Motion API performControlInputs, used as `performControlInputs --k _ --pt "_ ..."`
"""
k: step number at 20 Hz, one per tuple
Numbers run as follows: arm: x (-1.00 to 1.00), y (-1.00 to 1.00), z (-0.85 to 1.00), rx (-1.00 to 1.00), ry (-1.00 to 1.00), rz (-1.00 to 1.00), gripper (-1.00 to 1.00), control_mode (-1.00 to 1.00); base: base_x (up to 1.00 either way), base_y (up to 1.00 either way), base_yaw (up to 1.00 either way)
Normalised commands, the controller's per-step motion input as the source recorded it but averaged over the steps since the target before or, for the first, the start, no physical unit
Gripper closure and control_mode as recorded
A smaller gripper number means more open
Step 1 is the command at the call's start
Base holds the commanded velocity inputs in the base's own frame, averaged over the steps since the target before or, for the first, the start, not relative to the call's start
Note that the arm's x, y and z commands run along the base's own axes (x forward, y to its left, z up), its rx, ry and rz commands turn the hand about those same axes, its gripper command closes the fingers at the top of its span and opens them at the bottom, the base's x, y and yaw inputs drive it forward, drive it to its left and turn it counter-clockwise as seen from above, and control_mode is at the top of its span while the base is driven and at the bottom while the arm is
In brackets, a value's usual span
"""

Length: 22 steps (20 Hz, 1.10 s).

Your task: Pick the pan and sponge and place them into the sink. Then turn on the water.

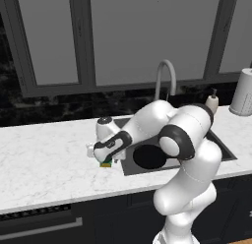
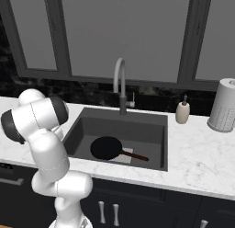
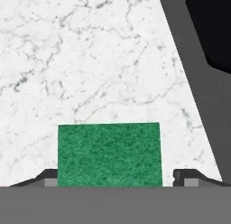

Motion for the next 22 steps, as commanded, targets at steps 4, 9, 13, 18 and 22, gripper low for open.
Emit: performControlInputs --k 4,9,13,18,22 --pt "0.00 -0.10 0.00 0.02 0.04 0.00 1.00 -1.00 0.00 0.00 0.00" --pt "-0.62 -0.82 0.31 0.01 -0.13 0.11 1.00 -1.00 0.00 0.00 0.00" --pt "-0.49 -1.00 0.29 0.02 -0.05 0.16 1.00 -1.00 0.00 0.00 0.00" --pt "-0.44 -1.00 0.38 0.07 0.00 0.15 1.00 -1.00 0.00 0.00 0.00" --pt "-0.28 -1.00 0.50 0.10 0.05 0.15 1.00 -1.00 0.00 0.00 0.00"
